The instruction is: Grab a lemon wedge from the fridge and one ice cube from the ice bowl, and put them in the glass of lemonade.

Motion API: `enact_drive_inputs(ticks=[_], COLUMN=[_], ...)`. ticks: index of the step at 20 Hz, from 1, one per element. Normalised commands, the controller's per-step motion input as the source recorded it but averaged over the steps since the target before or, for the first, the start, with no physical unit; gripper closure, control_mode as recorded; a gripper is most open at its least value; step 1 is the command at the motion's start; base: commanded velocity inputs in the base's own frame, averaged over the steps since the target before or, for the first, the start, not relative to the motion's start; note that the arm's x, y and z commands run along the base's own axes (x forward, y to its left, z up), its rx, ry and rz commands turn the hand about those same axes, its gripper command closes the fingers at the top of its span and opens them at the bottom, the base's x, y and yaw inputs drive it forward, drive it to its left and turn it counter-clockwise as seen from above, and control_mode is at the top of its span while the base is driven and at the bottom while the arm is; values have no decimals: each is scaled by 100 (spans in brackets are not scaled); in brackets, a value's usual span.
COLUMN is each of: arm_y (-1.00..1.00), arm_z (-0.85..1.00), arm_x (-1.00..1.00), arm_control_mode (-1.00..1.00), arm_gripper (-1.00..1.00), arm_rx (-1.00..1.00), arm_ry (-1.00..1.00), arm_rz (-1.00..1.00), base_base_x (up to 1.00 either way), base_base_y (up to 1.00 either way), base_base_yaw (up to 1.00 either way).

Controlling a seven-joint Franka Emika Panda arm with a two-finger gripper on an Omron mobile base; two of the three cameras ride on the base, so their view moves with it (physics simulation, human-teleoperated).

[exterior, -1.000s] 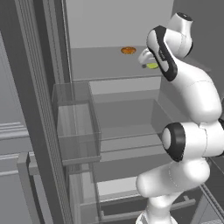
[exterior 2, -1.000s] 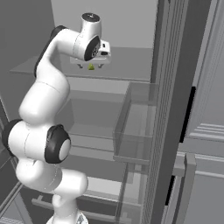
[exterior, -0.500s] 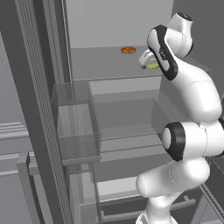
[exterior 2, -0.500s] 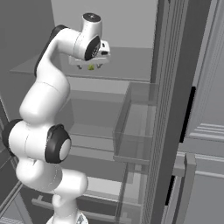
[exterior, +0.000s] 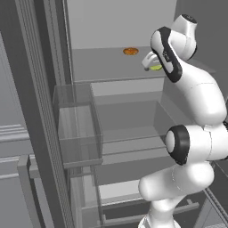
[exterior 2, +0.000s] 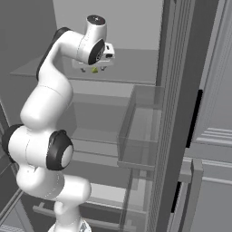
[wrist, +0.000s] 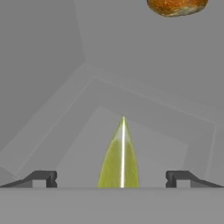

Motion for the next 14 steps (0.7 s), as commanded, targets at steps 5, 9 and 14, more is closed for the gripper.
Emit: enact_drive_inputs(ticks=[5,9,14], arm_y=[0,0,0], arm_z=[-34,-16,0], arm_x=[-4,-4,-2], arm_control_mode=[-100,-100,-100], arm_gripper=[-100,100,100], arm_rx=[0,0,0], arm_ry=[-1,0,1], arm_rz=[0,0,0], base_base_x=[0,0,0], base_base_y=[0,0,0], base_base_yaw=[0,0,0])
